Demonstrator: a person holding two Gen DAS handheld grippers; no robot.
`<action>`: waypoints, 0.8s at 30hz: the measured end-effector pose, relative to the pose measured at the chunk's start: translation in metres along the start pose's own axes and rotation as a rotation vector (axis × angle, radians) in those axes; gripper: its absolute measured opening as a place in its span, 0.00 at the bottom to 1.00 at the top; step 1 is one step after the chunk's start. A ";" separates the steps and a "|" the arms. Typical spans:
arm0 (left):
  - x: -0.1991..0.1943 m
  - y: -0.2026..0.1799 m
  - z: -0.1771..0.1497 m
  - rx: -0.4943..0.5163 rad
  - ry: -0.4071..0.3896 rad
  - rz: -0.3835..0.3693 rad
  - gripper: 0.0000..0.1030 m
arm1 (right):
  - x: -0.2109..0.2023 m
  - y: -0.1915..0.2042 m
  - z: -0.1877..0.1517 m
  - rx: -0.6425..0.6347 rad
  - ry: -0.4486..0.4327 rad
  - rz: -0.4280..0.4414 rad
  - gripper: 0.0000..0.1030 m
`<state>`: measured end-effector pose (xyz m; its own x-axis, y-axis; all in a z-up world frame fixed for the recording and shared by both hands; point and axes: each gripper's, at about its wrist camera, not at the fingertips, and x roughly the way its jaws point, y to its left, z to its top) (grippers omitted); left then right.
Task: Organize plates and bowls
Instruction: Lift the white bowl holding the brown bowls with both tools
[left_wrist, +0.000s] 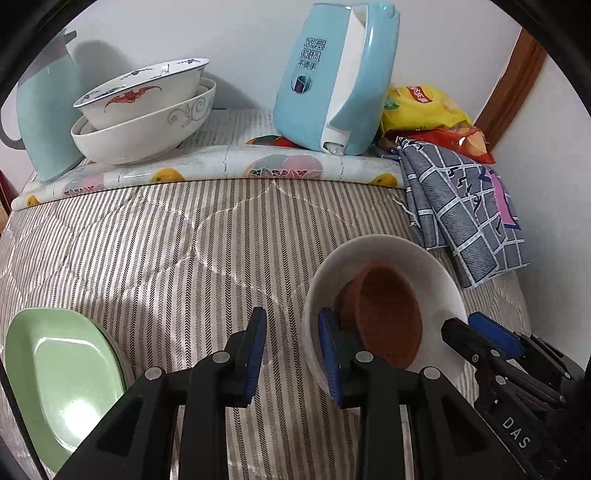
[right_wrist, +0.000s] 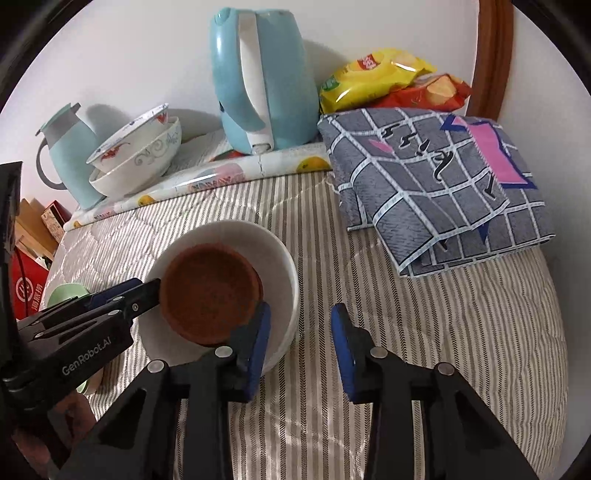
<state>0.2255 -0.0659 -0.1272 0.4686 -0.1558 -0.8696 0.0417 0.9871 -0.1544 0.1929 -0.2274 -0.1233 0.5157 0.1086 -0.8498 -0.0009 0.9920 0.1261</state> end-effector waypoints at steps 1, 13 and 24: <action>0.001 0.000 0.000 0.003 0.002 0.002 0.27 | 0.002 0.000 0.000 -0.002 0.005 -0.001 0.34; 0.022 -0.004 0.002 0.029 0.016 0.040 0.29 | 0.022 -0.001 0.003 -0.011 0.031 -0.020 0.34; 0.026 0.000 0.006 0.027 0.017 0.009 0.32 | 0.036 -0.006 0.005 0.022 0.041 -0.027 0.38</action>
<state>0.2426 -0.0694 -0.1467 0.4539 -0.1477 -0.8787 0.0614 0.9890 -0.1345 0.2157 -0.2297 -0.1527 0.4797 0.0846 -0.8734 0.0319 0.9930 0.1138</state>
